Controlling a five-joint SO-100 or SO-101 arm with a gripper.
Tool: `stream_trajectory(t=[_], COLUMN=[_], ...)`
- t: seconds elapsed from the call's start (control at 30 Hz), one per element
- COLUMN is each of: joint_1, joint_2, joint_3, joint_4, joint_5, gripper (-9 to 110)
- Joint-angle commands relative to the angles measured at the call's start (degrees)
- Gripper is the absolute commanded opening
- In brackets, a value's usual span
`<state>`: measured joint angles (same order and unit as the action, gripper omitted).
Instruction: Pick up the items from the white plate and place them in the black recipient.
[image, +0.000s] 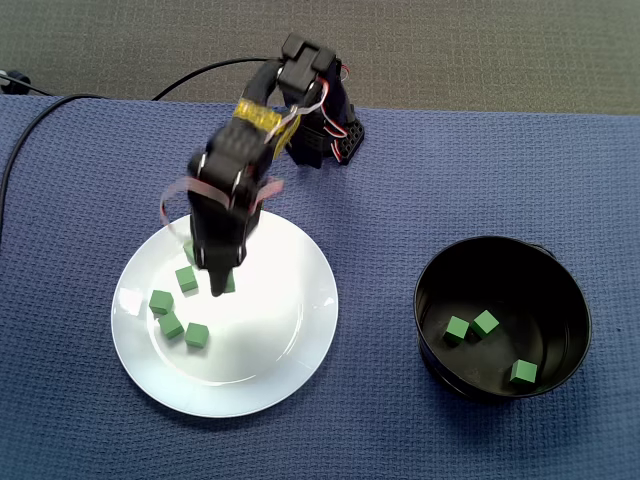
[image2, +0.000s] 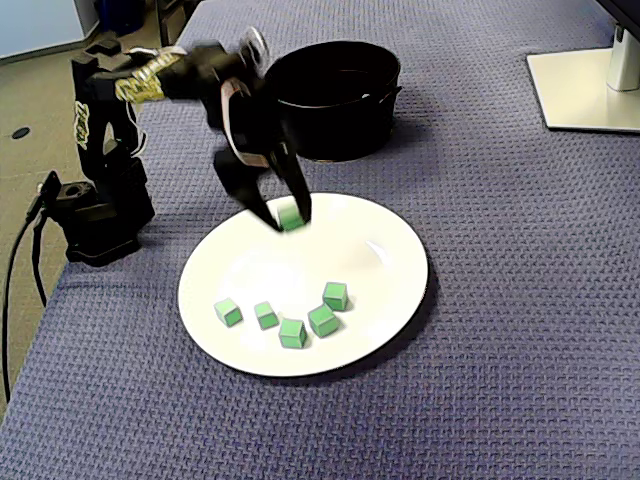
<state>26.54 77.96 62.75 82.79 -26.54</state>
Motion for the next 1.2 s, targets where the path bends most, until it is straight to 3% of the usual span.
stream_trajectory(t=[0.0, 0.13, 0.3, 0.4, 0.8, 0.97, 1.17], joint_1=[-6.59, -21.18, -43.59, -51.5, -58.1, -58.97, -52.65], joint_2=[10.37, 12.83, 16.61, 15.03, -8.44, -7.21, 5.89], joint_3=[-16.17, -25.05, -11.25, -3.87, 2.02, 4.48, 0.97], joint_4=[6.5, 6.68, -6.68, -13.45, -20.13, -18.28, -4.75], joint_5=[6.86, 12.48, 14.41, 13.54, 9.76, 7.29, 2.72], gripper=[0, 0, 0, 0, 0, 34, 42])
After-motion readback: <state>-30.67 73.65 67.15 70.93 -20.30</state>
